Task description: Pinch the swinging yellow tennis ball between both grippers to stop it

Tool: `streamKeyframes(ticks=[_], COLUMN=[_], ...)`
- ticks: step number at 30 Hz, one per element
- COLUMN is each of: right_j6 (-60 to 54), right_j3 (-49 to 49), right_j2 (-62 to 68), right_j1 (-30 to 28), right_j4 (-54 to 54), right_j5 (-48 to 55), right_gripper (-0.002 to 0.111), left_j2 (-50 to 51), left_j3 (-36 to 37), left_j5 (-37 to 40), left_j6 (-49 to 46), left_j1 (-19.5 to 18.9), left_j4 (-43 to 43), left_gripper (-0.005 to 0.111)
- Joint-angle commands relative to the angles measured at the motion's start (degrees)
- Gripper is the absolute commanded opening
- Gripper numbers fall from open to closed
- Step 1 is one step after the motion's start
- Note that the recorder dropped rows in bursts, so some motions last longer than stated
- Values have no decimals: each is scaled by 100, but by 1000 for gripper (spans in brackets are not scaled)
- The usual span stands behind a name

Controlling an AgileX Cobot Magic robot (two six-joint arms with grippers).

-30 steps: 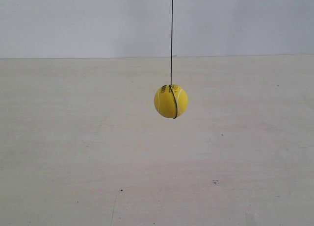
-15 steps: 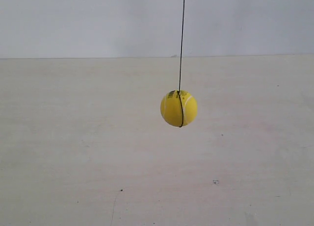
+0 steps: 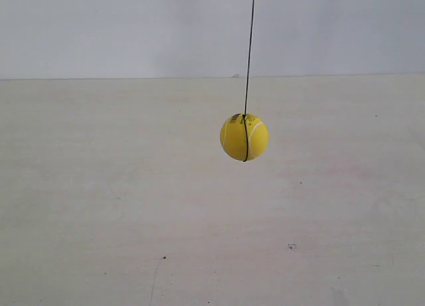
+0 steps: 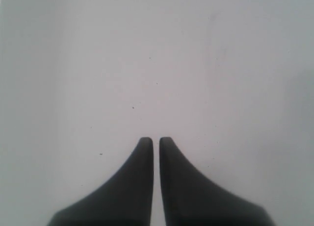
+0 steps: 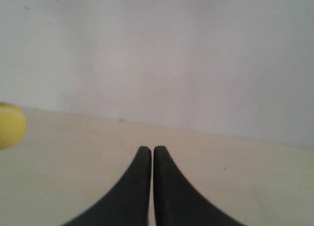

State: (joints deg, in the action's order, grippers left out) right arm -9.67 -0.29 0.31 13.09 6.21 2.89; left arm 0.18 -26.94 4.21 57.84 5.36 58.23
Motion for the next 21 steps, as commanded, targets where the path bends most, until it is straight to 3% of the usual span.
streamKeyframes(ticks=[1,5,21], right_j6=[813,912,792], right_j3=[29,29,29], right_j2=[-31,-31,-31], right_j1=[13,13,13], right_j4=[-760,-989,-982], right_j5=[939,1568,1654], right_gripper=[0,0,0], left_j2=[-18,-18,-18], left_j3=[17,17,17], left_j5=[-4,-4,-4], left_j6=[46,46,46], left_j1=[-11,-11,-11], left_j4=[-44,-44,-44], left_gripper=[5,5,5])
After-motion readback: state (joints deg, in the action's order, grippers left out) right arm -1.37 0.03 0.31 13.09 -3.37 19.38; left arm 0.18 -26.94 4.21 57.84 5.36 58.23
